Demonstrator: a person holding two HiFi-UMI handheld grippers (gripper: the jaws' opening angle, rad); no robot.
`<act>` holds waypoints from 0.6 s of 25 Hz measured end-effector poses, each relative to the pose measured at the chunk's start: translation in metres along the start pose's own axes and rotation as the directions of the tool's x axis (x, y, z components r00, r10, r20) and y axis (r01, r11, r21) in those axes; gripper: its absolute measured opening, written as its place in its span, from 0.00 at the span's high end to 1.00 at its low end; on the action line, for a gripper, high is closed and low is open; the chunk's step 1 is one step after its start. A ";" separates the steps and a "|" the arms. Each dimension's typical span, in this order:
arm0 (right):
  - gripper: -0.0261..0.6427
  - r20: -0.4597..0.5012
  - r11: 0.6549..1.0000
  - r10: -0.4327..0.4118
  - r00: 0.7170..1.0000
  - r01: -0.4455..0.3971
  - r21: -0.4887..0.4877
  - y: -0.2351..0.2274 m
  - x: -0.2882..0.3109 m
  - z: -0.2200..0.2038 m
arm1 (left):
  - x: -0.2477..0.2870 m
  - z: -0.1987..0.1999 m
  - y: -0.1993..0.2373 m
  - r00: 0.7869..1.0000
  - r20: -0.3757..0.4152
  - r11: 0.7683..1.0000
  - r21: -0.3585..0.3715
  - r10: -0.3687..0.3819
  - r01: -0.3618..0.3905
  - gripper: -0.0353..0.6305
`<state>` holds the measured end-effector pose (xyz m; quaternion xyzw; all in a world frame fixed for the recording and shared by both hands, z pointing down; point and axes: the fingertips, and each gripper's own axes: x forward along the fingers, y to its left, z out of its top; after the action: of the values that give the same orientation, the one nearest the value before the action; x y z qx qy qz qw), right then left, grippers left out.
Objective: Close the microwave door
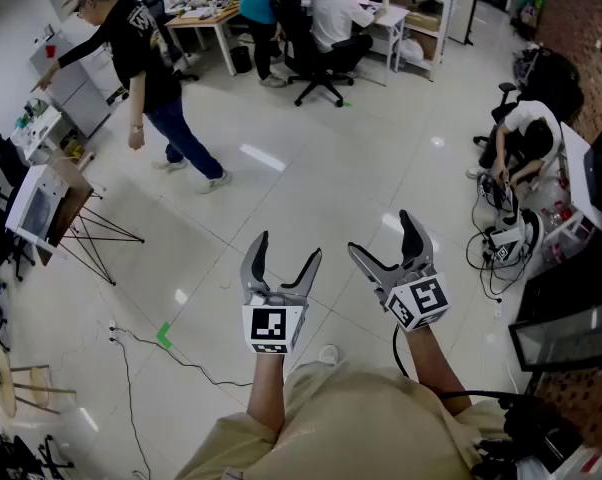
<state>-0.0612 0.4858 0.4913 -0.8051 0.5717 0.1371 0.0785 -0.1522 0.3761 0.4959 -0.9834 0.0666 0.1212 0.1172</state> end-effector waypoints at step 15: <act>0.21 0.078 0.869 0.458 0.885 -0.465 0.169 -0.014 0.061 -0.030 | 0.000 -0.010 -0.011 0.900 -0.065 0.898 0.124 0.431 -0.421 0.35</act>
<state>-0.0246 0.4267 0.5007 -0.6320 0.7560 0.1129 0.1273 -0.1483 0.3841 0.5075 -0.9417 0.2920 0.0951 0.1370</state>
